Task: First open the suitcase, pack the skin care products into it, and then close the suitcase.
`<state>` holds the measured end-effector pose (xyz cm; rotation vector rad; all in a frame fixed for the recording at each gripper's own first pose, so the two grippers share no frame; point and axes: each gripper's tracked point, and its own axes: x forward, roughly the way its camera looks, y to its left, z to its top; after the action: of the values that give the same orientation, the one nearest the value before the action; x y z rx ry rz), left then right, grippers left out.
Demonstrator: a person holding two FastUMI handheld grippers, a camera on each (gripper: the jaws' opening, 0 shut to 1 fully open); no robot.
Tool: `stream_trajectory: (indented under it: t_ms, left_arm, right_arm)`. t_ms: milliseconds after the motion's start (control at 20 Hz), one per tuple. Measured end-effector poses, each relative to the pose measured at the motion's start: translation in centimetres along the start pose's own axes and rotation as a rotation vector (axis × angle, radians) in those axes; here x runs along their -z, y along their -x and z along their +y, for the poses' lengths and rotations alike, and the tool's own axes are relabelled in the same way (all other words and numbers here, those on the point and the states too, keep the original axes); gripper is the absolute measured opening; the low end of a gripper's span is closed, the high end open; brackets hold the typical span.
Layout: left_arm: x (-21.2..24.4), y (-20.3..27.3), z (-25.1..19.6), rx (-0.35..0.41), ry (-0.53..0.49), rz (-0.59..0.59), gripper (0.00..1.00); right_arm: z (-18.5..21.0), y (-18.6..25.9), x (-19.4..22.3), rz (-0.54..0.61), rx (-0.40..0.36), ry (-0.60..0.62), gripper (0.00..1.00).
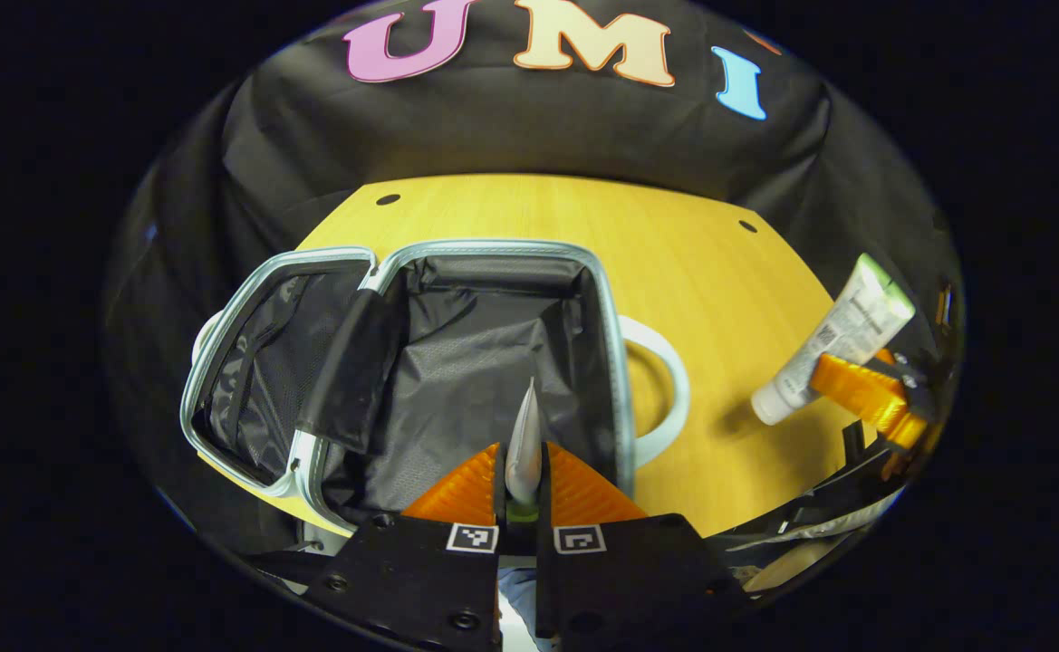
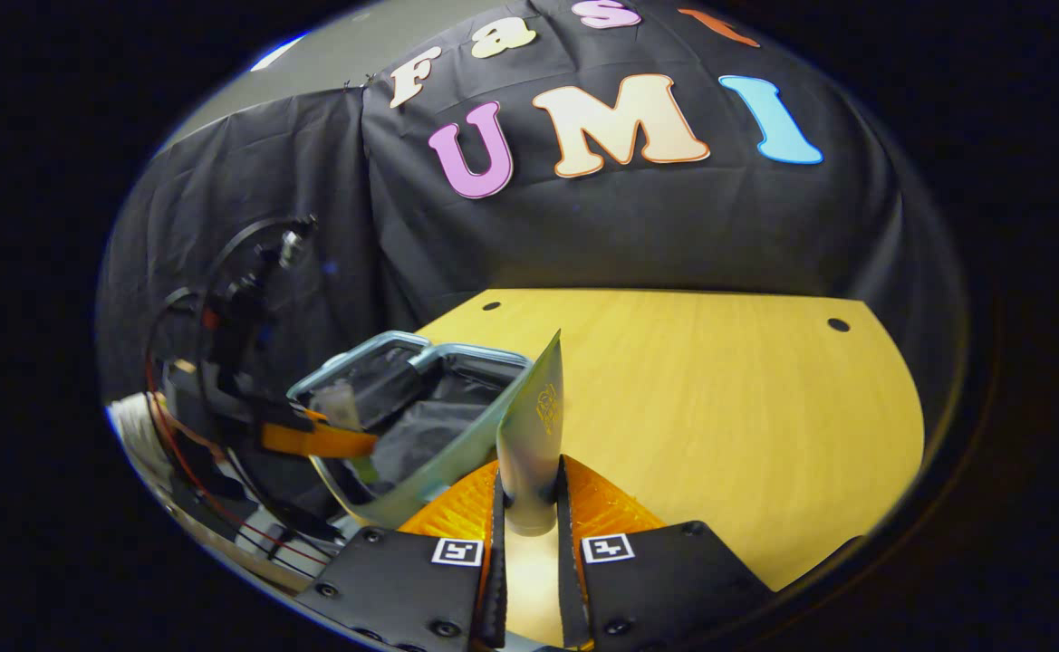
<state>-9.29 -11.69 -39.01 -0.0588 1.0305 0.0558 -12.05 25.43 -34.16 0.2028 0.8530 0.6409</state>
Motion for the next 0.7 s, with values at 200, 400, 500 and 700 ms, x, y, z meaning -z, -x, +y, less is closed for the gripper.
stream_trajectory:
  t_ms: [200,400,500,700]
  left_arm:
    - [0.6,-2.8,1.9,0.022,0.012,0.031,0.11]
    - [-0.1,-3.9,2.1,0.105,0.006,0.004,0.09]
    - [-0.9,-3.7,2.3,0.156,0.012,-0.022,0.13]
    - [-4.0,-1.8,3.2,0.25,0.035,-0.134,0.65]
  right_arm:
    - [5.7,-2.2,0.0,0.056,-0.104,-0.023,0.25]
    - [9.5,-4.4,1.1,0.12,-0.133,0.002,0.25]
    - [10.8,-5.8,1.9,0.149,-0.125,-0.003,0.25]
    - [12.3,-8.6,4.7,0.232,-0.069,-0.047,0.21]
